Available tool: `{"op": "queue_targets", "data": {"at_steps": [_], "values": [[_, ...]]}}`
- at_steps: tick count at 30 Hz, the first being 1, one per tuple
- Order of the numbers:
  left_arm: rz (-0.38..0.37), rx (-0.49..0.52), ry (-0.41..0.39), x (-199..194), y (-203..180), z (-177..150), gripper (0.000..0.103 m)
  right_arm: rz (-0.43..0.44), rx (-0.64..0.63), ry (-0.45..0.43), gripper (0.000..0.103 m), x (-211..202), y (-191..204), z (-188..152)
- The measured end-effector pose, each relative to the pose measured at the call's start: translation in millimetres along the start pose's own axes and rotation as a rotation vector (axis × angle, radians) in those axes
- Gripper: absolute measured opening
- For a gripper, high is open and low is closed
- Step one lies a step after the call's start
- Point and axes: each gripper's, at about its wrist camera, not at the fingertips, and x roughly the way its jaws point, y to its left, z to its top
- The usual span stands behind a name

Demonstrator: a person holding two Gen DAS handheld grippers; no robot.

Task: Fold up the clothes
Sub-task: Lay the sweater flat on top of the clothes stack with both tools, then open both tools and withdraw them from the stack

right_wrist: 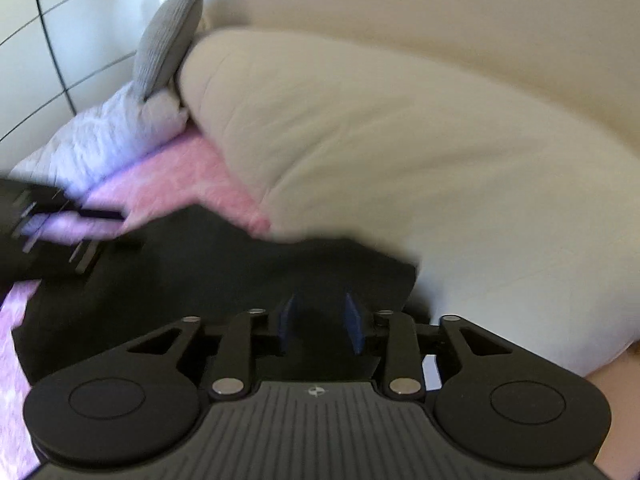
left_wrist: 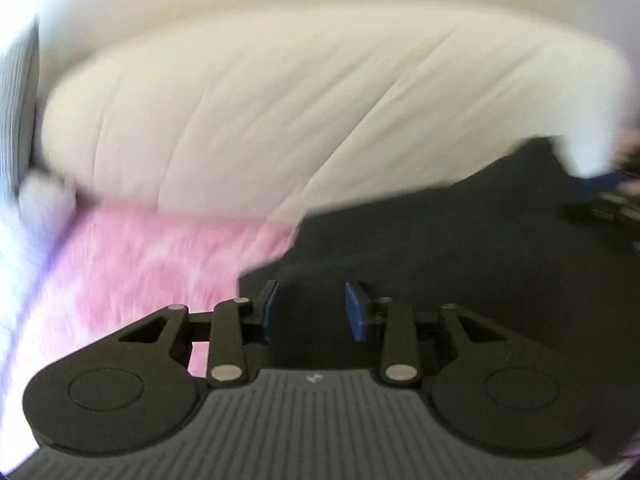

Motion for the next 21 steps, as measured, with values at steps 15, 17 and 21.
{"op": "queue_targets", "data": {"at_steps": [15,17,21], "values": [[0.07,-0.032,0.032,-45.6,6.1,-42.5,0.032,-0.004,0.109,-0.006,0.039,-47.8,18.7,-42.5],[0.078,-0.058,0.018,-70.6,5.4,-49.3,0.033,-0.026,0.118,-0.04,0.041,-65.4,21.4,-45.5],[0.073,-0.13,-0.007,-126.4,-4.0,-87.8,0.055,-0.073,0.199,-0.052,0.051,-103.7,31.5,-66.9]]}}
